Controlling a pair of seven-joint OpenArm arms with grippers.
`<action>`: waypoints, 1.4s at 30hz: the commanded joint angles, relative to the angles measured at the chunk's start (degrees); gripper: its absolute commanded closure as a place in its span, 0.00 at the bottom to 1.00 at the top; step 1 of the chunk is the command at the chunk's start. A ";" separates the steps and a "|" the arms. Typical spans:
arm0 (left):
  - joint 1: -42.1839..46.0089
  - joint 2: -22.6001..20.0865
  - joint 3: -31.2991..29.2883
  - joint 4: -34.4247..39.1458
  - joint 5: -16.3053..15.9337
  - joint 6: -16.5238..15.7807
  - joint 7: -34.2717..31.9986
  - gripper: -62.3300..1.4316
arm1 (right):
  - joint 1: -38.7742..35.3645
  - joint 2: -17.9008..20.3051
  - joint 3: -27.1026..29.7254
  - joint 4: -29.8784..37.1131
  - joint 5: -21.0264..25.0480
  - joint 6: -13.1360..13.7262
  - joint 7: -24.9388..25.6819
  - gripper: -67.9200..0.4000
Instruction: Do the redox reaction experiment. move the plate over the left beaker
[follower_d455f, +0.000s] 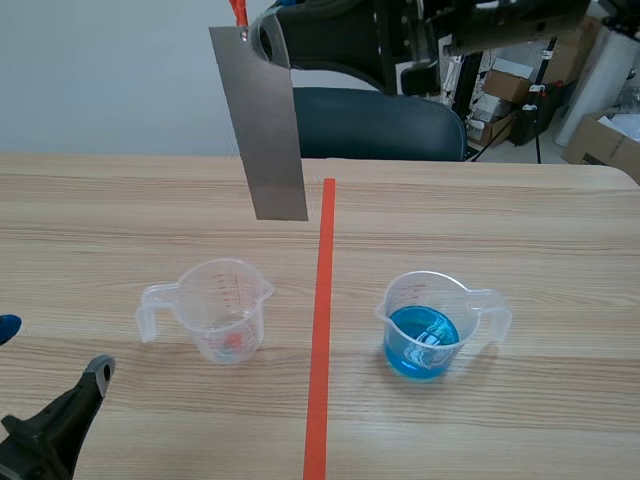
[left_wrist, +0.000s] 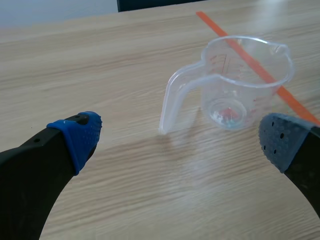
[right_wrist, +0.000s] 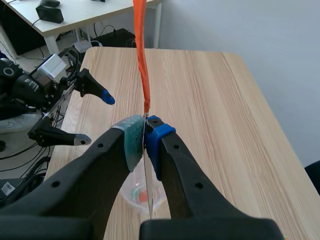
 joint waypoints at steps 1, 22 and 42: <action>0.63 0.24 -0.66 -0.02 -0.33 0.24 -0.83 0.00 | 1.60 -1.29 0.96 0.28 1.03 0.04 -0.42 0.96; 9.11 5.31 -2.29 -5.40 2.99 0.09 -15.54 0.00 | 1.11 -17.92 0.94 -3.41 -5.22 -8.70 -8.07 0.96; 1.81 15.02 -4.72 -5.44 15.98 0.22 -6.10 0.00 | -3.32 -21.75 0.90 -13.20 -4.98 0.15 -10.34 0.97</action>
